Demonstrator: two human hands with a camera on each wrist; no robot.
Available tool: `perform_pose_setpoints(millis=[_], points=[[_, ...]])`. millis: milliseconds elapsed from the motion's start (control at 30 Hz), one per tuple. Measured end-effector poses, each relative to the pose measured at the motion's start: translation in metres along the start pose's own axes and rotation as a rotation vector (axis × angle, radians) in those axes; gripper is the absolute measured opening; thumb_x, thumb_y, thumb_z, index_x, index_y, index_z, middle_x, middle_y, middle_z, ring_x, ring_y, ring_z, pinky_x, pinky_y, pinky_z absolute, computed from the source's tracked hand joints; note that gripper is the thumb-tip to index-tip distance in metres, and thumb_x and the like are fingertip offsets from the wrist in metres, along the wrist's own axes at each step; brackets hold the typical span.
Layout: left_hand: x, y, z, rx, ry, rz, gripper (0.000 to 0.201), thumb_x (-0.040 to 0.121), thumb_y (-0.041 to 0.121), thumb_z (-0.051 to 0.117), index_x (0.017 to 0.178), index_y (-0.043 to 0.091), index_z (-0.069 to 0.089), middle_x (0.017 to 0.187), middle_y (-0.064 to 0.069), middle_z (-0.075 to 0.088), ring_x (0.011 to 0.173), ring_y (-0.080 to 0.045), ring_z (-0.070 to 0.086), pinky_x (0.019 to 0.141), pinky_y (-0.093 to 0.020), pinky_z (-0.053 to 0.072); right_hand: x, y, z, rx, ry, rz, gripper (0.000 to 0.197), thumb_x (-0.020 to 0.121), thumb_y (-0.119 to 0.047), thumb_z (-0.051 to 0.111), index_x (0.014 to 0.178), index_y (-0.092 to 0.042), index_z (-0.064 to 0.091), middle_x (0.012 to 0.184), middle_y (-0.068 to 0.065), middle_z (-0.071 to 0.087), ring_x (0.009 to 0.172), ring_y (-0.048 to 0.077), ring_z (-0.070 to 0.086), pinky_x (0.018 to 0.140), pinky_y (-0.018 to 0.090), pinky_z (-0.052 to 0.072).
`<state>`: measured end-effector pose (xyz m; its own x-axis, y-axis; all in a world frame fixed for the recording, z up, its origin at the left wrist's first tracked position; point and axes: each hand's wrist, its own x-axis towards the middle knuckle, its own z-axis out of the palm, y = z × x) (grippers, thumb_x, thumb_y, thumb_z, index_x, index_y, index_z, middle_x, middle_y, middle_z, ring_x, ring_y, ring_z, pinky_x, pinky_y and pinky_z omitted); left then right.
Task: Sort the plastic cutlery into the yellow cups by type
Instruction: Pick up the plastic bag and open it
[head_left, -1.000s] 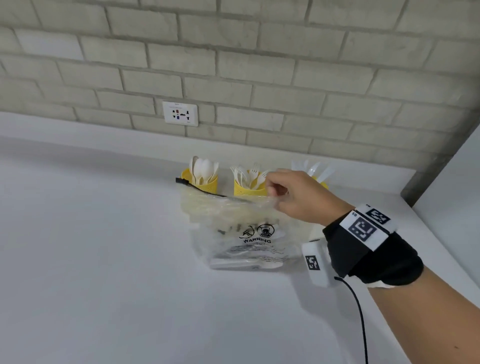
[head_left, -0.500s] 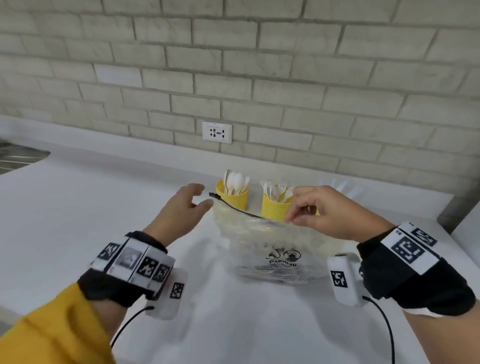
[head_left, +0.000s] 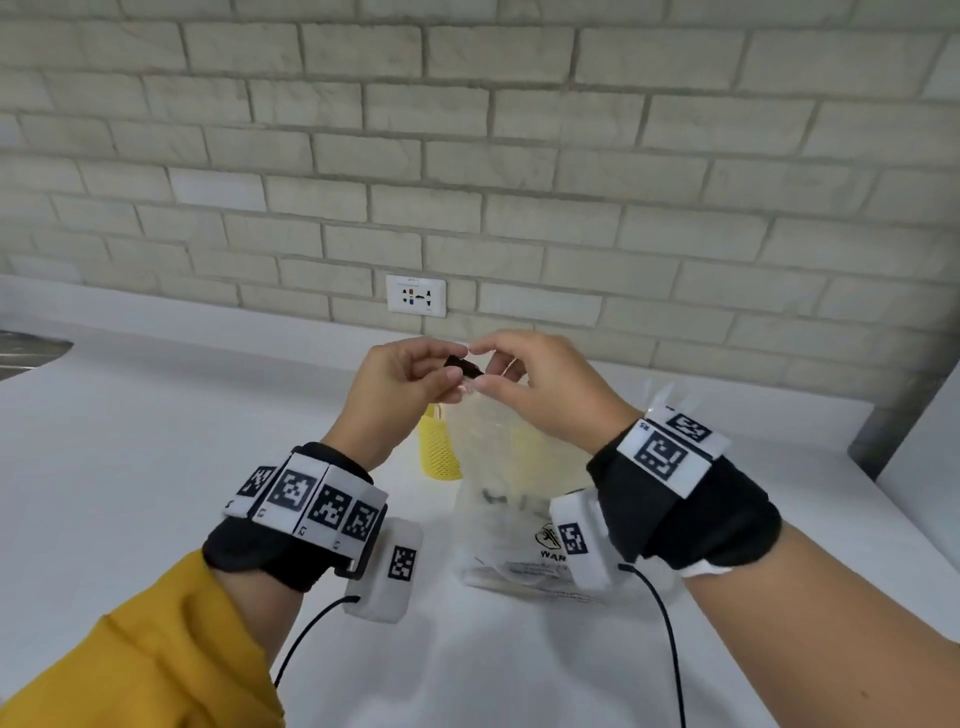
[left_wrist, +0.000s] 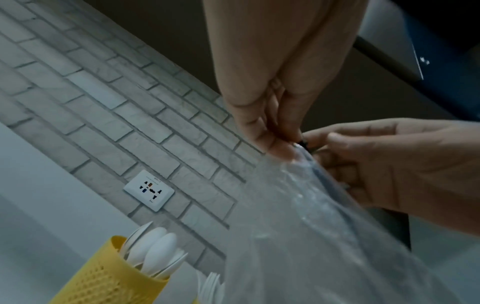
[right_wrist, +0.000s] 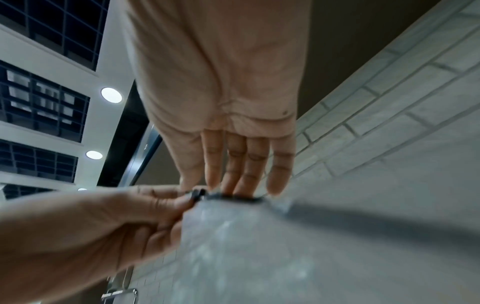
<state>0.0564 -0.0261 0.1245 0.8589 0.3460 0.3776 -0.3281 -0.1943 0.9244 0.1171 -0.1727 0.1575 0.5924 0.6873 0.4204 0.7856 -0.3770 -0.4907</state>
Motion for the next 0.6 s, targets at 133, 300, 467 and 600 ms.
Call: perform_pose_setpoints(millis=[133, 300, 467, 600], points=[[0.003, 0.007, -0.005, -0.046, 0.087, 0.051, 0.015, 0.081, -0.006, 0.063, 0.074, 0.007, 0.063, 0.057, 0.005, 0.069, 0.056, -0.005, 0.066, 0.061, -0.018, 0.056, 0.013, -0.009, 0.008, 0.004, 0.106, -0.004, 0.015, 0.085, -0.019, 0.063, 0.096, -0.010, 0.068, 0.069, -0.001, 0.058, 0.063, 0.009, 0.050, 0.065, 0.024, 0.039], [0.008, 0.003, -0.008, -0.014, 0.163, 0.050, 0.018, 0.081, 0.004, 0.067, 0.069, 0.018, 0.064, 0.058, 0.016, 0.067, 0.061, 0.001, 0.058, 0.057, -0.012, 0.046, 0.016, -0.014, 0.004, -0.185, 0.137, -0.046, 0.012, 0.086, -0.022, 0.059, 0.085, -0.013, 0.067, 0.080, 0.002, 0.066, 0.077, 0.018, 0.056, 0.068, 0.030, 0.044], [0.012, -0.012, -0.014, -0.087, 0.257, -0.033, 0.023, 0.084, 0.005, 0.064, 0.066, 0.019, 0.058, 0.052, 0.019, 0.061, 0.057, -0.003, 0.049, 0.056, -0.019, 0.040, -0.004, 0.013, -0.030, -0.480, 0.046, 0.039, 0.013, 0.088, -0.021, 0.054, 0.088, -0.015, 0.066, 0.091, -0.004, 0.062, 0.090, 0.018, 0.055, 0.070, 0.026, 0.032], [0.013, -0.023, -0.017, -0.183, 0.254, -0.060, 0.024, 0.087, 0.003, 0.059, 0.068, 0.016, 0.056, 0.064, 0.005, 0.056, 0.046, -0.002, 0.043, 0.050, -0.018, 0.044, -0.039, 0.050, -0.065, -0.594, 0.036, 0.194, 0.011, 0.087, -0.020, 0.055, 0.086, -0.015, 0.065, 0.091, -0.005, 0.063, 0.093, 0.020, 0.057, 0.070, 0.027, 0.033]])
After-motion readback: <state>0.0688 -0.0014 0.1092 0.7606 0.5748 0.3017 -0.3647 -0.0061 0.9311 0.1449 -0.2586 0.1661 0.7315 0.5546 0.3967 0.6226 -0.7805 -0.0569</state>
